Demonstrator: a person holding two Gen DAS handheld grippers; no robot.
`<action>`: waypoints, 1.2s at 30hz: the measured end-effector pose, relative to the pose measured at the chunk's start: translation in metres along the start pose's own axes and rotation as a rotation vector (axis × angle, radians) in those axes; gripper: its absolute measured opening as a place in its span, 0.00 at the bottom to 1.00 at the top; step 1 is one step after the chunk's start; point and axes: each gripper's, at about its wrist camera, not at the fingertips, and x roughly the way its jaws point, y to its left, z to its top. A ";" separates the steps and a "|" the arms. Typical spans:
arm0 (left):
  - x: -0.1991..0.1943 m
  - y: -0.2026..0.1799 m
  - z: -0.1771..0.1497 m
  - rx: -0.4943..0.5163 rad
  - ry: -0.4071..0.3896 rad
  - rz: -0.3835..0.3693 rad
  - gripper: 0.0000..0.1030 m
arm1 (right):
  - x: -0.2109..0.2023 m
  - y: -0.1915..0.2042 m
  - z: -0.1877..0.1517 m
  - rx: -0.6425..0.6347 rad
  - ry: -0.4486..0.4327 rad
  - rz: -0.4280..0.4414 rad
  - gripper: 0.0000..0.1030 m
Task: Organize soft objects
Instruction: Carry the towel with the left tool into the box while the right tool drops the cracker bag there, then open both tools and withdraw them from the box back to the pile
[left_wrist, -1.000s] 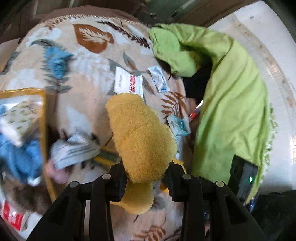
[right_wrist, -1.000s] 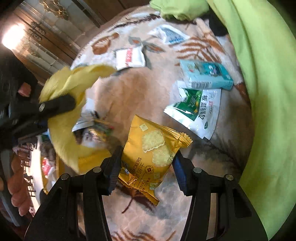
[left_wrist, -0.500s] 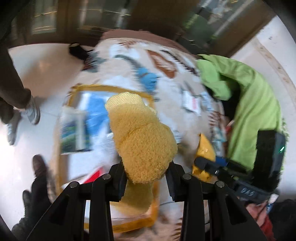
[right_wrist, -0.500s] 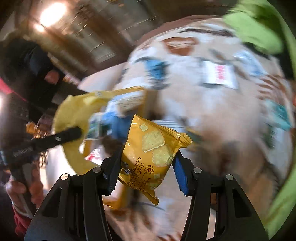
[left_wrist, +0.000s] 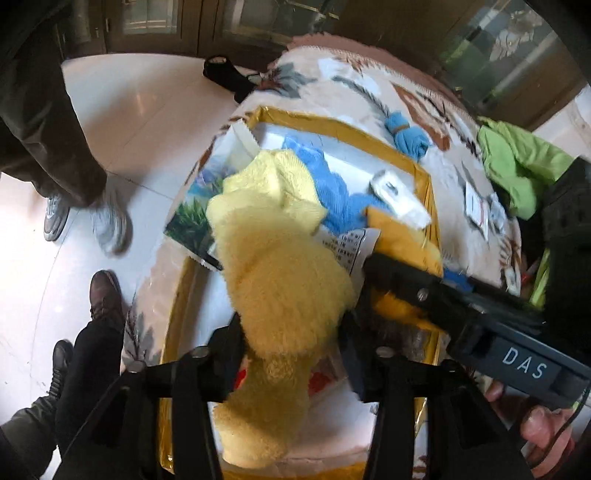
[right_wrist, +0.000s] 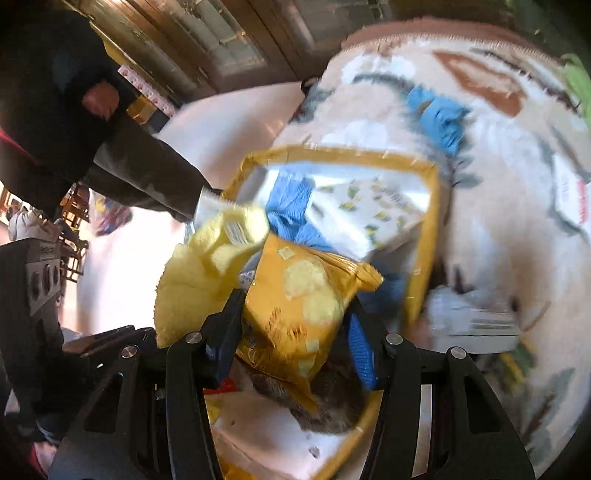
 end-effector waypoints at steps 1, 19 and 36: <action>-0.004 0.002 0.001 -0.008 -0.009 -0.013 0.66 | 0.002 -0.002 0.000 0.016 0.014 0.023 0.53; -0.055 -0.065 0.005 0.037 -0.102 -0.214 0.77 | -0.111 -0.061 -0.042 0.170 -0.197 0.212 0.61; -0.019 -0.155 0.014 0.334 0.003 -0.300 0.77 | -0.167 -0.148 -0.062 0.384 -0.308 0.060 0.61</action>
